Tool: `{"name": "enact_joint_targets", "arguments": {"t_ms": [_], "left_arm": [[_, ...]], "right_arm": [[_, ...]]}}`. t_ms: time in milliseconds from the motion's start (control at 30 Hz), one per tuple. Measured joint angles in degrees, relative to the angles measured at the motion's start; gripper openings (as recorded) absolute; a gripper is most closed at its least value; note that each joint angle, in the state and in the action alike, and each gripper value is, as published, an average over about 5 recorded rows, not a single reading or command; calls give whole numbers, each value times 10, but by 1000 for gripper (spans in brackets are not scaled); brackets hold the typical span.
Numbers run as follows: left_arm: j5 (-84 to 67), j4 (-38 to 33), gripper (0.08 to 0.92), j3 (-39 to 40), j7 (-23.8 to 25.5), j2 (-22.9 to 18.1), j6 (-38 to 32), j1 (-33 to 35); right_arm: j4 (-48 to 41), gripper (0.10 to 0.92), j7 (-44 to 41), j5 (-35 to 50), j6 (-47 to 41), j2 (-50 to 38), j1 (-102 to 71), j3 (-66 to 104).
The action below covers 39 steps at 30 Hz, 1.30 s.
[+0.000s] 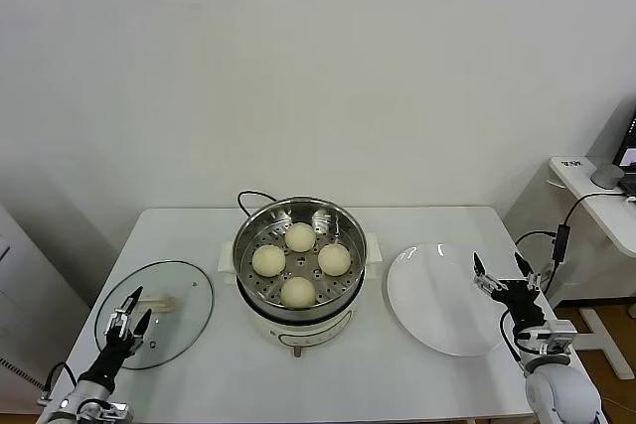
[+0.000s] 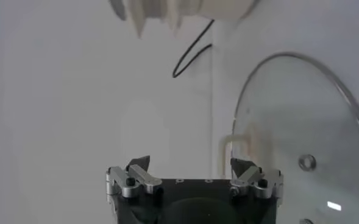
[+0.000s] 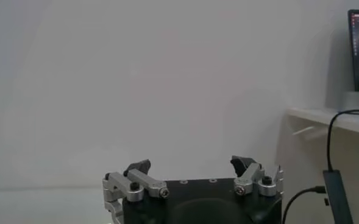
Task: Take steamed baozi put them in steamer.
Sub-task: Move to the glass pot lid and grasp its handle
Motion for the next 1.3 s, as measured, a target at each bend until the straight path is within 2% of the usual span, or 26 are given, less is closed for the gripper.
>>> {"name": "enact_joint_targets", "arguments": {"t_ms": [500,600,1300], "left_arm": [[46,48,823,7,-6,-5,-5,-59],[45,52,788,9,-3,-6,-5,-64],[7,33,187,2,21,-2,1,-67]], "right_arm": [[-11,823,-9,-9,6,4,-6,10],[-13,823,-10,-10,6,4,-4,11],[-23,823,-14,-10,5,0,7,14]]}}
